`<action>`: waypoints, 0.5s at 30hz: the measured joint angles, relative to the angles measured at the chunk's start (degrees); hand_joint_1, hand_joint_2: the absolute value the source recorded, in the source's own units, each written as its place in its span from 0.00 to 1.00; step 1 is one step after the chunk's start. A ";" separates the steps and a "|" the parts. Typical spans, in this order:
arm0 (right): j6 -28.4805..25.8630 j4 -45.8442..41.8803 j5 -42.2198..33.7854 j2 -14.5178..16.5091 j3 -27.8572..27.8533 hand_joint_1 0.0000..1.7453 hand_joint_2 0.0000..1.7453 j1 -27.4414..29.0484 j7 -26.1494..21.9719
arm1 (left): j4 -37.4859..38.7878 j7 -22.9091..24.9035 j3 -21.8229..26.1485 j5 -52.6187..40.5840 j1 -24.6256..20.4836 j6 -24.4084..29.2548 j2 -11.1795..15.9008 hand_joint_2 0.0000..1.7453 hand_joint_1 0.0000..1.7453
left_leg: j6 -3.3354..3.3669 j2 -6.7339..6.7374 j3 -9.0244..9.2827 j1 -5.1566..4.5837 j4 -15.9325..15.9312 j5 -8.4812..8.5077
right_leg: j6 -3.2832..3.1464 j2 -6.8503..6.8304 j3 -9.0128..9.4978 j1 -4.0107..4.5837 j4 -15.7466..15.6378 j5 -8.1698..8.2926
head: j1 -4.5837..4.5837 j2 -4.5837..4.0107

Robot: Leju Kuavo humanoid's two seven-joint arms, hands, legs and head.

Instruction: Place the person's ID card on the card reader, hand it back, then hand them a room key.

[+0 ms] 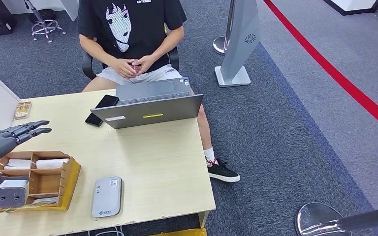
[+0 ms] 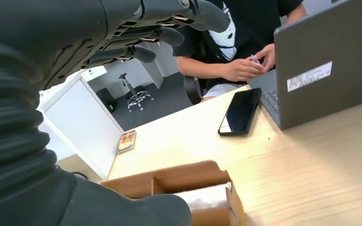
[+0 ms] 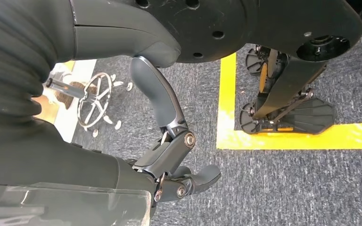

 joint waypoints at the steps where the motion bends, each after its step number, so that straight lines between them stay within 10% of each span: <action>1: 0.01 0.00 0.00 0.00 0.00 0.00 1.00 0.00 0.01 | 0.00 -0.03 -0.22 -0.64 0.73 0.94 0.02 1.00 0.00 | 0.00 0.00 0.00 0.00 0.00 0.00 | 0.00 0.00 0.00 0.00 0.00 0.00 | 0.00 0.00; 7: -0.03 0.00 -0.39 0.03 -0.11 0.00 1.00 -0.01 0.08 | -0.36 0.39 -0.56 -12.09 8.92 12.52 -1.59 1.00 0.00 | -0.01 0.06 0.04 -0.09 -0.04 -0.02 | 0.01 0.04 -0.01 -0.06 -0.01 -0.01 | 0.00 0.00; 15: -0.07 -0.04 -1.22 0.21 -0.84 0.00 1.00 0.15 0.09 | -2.22 2.49 2.78 -33.32 27.38 29.58 -11.93 1.00 0.00 | 0.04 0.16 0.02 -0.15 -0.07 -0.07 | 0.03 0.13 -0.05 -0.11 -0.06 -0.02 | 0.01 0.00</action>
